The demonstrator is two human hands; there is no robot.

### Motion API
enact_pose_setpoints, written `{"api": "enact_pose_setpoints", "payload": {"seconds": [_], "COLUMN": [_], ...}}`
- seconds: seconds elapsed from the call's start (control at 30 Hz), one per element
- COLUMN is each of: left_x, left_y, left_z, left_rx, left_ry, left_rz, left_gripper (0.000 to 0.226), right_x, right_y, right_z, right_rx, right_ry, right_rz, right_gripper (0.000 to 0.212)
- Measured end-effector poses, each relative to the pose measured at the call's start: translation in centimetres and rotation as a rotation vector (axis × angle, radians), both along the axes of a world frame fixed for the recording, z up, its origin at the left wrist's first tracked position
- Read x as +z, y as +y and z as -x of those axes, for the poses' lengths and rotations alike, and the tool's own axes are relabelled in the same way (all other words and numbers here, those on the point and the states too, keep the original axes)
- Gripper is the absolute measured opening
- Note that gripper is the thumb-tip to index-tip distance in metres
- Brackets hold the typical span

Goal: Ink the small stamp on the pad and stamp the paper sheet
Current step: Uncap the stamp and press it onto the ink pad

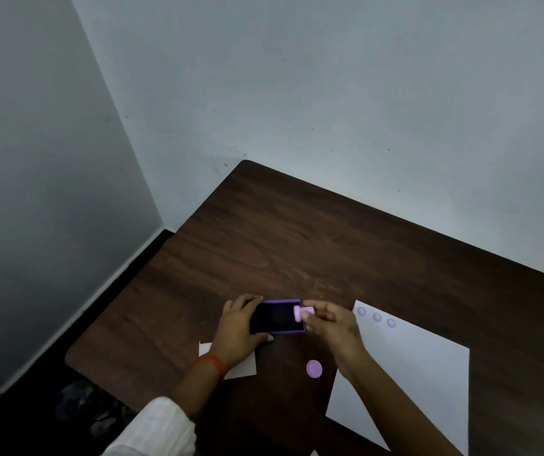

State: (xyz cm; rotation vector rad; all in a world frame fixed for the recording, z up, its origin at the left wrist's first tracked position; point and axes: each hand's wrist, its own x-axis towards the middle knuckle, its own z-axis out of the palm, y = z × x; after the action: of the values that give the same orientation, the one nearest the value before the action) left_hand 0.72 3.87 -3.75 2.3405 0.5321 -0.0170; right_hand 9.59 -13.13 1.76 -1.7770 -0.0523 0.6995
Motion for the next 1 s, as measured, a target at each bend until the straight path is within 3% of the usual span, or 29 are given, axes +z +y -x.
{"api": "enact_pose_setpoints", "payload": {"seconds": [0.13,0.23,0.3,0.57,0.8,1.0], "left_x": [-0.3,-0.5,-0.7,-0.9,-0.8,-0.9], "left_y": [-0.2,-0.6,-0.7,-0.7,-0.6,-0.6], "left_z": [0.0,0.0,0.1,0.1,0.2,0.4], "left_rx": [0.010,0.009,0.019,0.031,0.029,0.028], "left_ry": [-0.035,-0.041,-0.050,-0.070,-0.092,-0.104], "left_rz": [0.012,0.029,0.036,0.041,0.054,0.053], "left_gripper": [0.078,0.077,0.077,0.076,0.074,0.070], "right_x": [-1.1,-2.4,-2.8,-3.0,-2.2,-3.2], "right_y": [2.8,3.9,3.9,4.0,4.6,5.2], "right_z": [0.6,0.7,0.7,0.7,0.0,1.6], "right_rx": [0.303,0.695,0.779,0.805,0.770,0.755], "right_ry": [-0.648,-0.871,-0.914,-0.934,-0.937,-0.935], "right_rz": [0.244,0.483,0.569,0.579,0.504,0.519], "right_gripper": [0.017,0.028,0.031,0.035,0.025,0.038]}}
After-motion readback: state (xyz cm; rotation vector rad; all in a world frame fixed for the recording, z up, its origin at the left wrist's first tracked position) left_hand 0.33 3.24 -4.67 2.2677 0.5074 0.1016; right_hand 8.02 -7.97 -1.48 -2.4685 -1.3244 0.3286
